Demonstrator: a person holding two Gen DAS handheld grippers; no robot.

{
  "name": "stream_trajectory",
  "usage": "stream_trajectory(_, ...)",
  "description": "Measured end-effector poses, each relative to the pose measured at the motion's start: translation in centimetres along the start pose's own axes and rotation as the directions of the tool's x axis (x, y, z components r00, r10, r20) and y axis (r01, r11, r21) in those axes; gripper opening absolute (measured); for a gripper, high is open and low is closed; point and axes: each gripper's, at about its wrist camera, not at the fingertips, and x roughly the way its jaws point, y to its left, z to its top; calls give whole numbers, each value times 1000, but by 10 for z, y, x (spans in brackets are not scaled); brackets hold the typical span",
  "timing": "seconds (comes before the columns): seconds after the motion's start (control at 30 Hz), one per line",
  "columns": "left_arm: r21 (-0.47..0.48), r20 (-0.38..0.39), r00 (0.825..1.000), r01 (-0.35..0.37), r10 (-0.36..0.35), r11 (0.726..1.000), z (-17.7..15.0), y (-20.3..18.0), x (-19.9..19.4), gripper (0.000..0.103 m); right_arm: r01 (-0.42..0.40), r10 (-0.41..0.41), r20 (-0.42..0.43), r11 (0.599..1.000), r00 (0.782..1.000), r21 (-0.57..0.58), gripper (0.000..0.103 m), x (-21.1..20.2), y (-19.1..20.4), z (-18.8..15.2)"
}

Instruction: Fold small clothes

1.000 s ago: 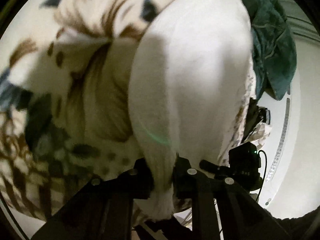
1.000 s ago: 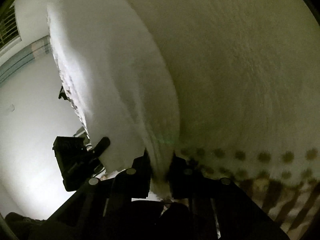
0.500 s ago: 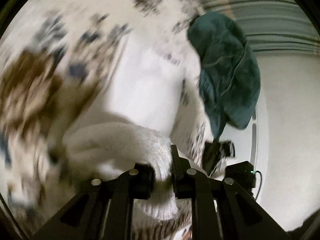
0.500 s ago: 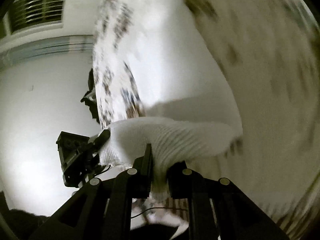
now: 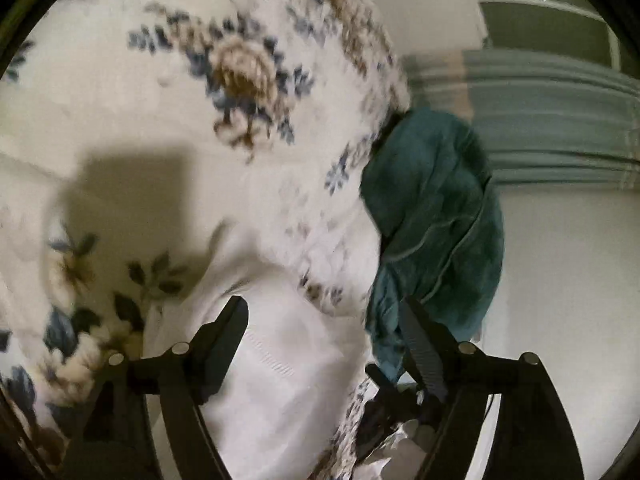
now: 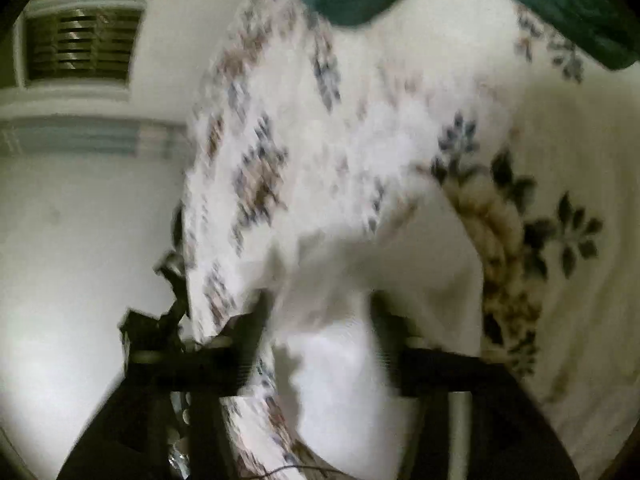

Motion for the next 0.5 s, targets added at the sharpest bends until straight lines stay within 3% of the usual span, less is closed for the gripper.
stream_trajectory(0.07,44,14,998,-59,59,997,-2,-2,-8,76,6,-6,37,1000,999,6,70,-14,-6,-3)
stream_trajectory(0.13,165,1,983,-179,181,970,-8,-6,0,76,82,-82,43,997,996,2,70,-24,-17,-9)
stream_trajectory(0.2,289,-25,946,-303,324,908,-12,-9,23,76,178,-178,19,984,984,-14,70,-19,-25,-13)
stream_trajectory(0.23,333,-33,932,-331,362,883,-14,-9,35,76,215,-215,-4,976,977,-26,70,-12,-29,-14)
stream_trajectory(0.27,397,-37,909,-369,416,840,-17,-12,54,76,229,-230,-22,973,973,-40,70,-4,-32,-15)
stream_trajectory(0.33,487,-27,885,-394,464,780,-25,-15,74,73,251,-256,-56,965,965,-80,64,15,-33,-14)
stream_trajectory(0.37,536,-11,878,-399,479,744,-30,-19,83,46,273,-280,-56,956,958,-111,42,24,-31,-14)
stream_trajectory(0.4,588,4,861,-413,509,695,-34,-23,95,2,294,-304,-53,946,951,-139,26,31,-28,-14)
stream_trajectory(0.43,614,6,846,-424,533,666,-37,-24,102,5,319,-331,-53,934,942,-160,7,38,-25,-14)
stream_trajectory(0.5,622,42,857,-424,513,658,-36,-28,96,4,357,-365,-7,915,931,-190,7,42,-17,-14)
